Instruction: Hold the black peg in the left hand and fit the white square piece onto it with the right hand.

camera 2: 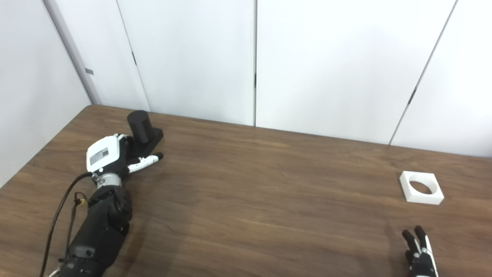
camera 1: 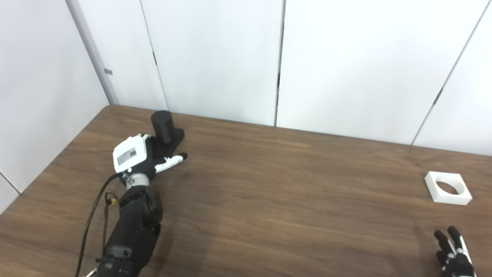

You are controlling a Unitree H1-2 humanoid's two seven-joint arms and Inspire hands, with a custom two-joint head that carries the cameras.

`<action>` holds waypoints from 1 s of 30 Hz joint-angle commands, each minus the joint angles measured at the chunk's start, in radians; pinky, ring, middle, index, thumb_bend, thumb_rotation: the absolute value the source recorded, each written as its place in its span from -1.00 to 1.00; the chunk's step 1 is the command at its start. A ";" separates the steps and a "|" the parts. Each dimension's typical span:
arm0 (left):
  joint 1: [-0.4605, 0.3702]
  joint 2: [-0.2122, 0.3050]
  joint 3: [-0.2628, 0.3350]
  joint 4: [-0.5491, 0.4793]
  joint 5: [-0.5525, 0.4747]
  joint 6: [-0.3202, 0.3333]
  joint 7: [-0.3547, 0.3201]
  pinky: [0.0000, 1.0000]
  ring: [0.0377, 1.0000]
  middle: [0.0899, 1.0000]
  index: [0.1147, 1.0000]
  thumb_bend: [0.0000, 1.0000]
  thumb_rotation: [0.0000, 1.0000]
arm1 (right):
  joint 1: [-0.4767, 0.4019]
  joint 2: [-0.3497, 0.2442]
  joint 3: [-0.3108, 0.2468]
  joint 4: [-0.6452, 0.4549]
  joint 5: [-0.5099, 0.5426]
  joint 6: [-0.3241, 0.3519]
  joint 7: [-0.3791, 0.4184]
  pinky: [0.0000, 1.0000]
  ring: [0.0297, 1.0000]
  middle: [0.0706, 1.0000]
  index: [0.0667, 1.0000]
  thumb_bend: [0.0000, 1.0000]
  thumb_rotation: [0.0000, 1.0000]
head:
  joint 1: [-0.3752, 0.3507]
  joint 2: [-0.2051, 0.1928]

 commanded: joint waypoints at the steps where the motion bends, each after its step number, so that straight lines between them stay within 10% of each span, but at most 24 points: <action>1: -0.054 0.017 -0.007 -0.013 0.011 0.001 0.030 0.87 0.86 0.78 0.47 0.78 0.38 | 0.007 0.010 -0.001 0.002 -0.002 -0.014 0.005 1.00 1.00 0.89 0.98 0.35 1.00 | 0.001 0.000; 30: -0.073 -0.006 0.033 0.008 -0.003 0.001 0.169 0.87 0.83 0.78 0.70 0.79 0.20 | 0.005 -0.006 -0.017 0.012 0.041 -0.028 0.021 1.00 1.00 0.87 0.98 0.27 1.00 | 0.003 0.015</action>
